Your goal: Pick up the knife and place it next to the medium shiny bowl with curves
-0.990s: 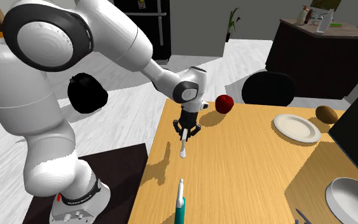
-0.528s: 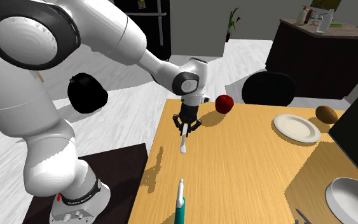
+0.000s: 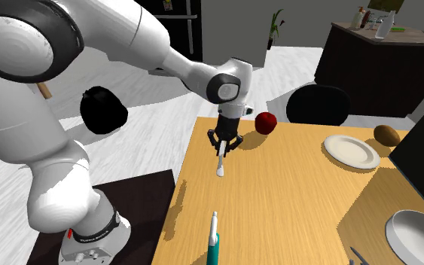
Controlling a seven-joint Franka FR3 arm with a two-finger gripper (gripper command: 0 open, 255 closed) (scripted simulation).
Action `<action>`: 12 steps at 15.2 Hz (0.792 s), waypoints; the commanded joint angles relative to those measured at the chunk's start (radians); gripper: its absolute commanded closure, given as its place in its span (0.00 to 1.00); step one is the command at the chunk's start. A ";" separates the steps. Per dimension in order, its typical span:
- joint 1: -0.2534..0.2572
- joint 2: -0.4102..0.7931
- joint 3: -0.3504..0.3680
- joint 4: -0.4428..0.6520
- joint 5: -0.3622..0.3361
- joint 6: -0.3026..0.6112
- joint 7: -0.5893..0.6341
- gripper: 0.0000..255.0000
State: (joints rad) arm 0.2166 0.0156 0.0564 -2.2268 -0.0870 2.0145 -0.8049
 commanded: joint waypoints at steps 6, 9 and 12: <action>-0.076 0.122 -0.071 0.157 -0.031 -0.023 -0.134 1.00; -0.109 0.185 -0.097 0.241 -0.037 -0.038 -0.191 1.00; -0.142 0.253 -0.119 0.337 -0.039 -0.059 -0.248 1.00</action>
State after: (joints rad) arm 0.0838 0.2421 -0.0571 -1.9240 -0.1257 1.9616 -1.0364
